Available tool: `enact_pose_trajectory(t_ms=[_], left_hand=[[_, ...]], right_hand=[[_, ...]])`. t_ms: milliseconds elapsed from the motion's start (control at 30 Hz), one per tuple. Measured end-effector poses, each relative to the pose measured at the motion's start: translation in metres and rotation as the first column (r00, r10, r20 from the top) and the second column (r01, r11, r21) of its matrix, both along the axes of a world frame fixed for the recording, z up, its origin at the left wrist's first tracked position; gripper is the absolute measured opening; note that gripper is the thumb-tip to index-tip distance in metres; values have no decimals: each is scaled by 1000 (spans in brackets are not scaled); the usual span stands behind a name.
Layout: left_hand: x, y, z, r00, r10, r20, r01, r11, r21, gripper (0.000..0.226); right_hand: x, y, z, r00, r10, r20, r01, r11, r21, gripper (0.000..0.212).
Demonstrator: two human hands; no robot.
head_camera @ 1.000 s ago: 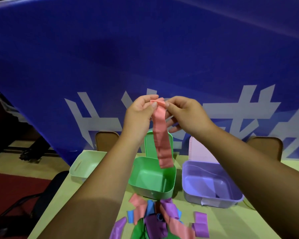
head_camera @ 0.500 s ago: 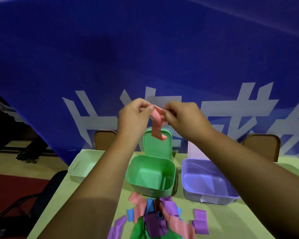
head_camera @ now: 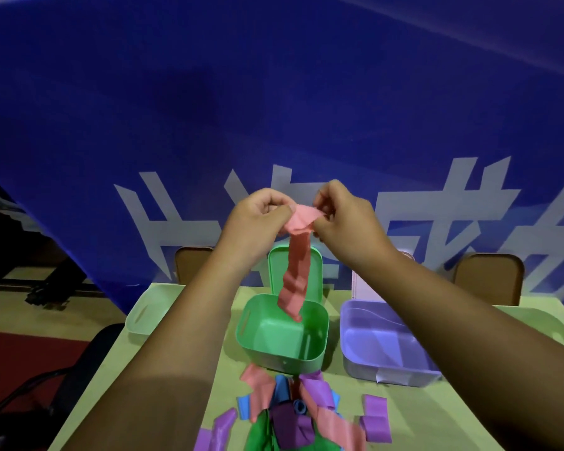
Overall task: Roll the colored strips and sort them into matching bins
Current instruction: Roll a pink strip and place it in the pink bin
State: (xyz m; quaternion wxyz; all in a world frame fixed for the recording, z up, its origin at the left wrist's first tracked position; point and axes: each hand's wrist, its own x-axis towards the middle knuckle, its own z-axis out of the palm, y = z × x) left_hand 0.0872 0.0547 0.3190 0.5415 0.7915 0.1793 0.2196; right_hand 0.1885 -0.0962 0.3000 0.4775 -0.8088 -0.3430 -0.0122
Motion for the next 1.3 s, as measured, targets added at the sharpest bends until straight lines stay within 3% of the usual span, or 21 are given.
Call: enact_pose_trajectory(t_ms=[133,200,267,300,367,400,467,533,633,700,767,867,933,1033,1133,1233,1300], left_hand=[[-2,0,1,996,-45,-80,42,999,-28,12],[-4,1,2,987,-94,-127,86,994,-70,12],[-7,6,4,955,-174,-242,159,984,-82,16],[-9,8,4,927,-227,-300,210,974,-86,22],[-11,12,3,872,-313,-376,290,950,-117,32],[-12,15,2,854,-335,-398,319,941,-109,34],[-13,19,0,837,-354,-416,368,929,-50,31],[-13,22,-7,865,-406,-295,386,914,-126,19],[-11,23,-19,929,-369,10,350,872,-343,9],[-8,21,-25,953,-279,116,301,859,-413,6],[-6,19,-29,961,-207,184,271,840,-470,5],[-3,13,-28,950,-121,287,266,793,-548,15],[-4,12,-24,950,-69,305,239,789,-565,18],[-7,20,-24,983,-78,167,145,884,-444,14],[-10,24,-27,993,-105,-62,99,991,-88,10],[-9,23,-28,955,-123,-271,180,963,199,16],[-7,20,-28,894,-86,-441,257,902,346,34]], right_hand=[[5,1,-3,980,73,184,-29,973,-228,30],[7,3,-2,969,114,218,-35,942,-335,36],[9,4,-3,978,88,191,-21,945,-326,32],[10,4,-4,992,52,115,-18,961,-277,31],[11,4,-7,983,10,-183,-25,996,-80,29],[12,3,-7,933,34,-358,-18,999,49,26],[14,2,-6,731,200,-652,33,945,326,22],[18,-1,-5,597,331,-731,95,875,474,26],[17,-6,-7,549,434,-715,58,833,550,32],[16,-8,-10,539,474,-696,27,817,576,29],[17,-11,-11,582,423,-695,29,843,537,19],[23,-18,-15,774,214,-596,-23,950,311,18],[28,-26,-18,829,217,-516,-87,960,265,12],[37,-38,-20,821,278,-499,-144,946,291,12],[44,-49,-14,807,310,-503,-166,936,310,19],[47,-56,-12,766,352,-538,-195,925,328,23],[45,-57,-13,735,396,-550,-212,905,369,15]])
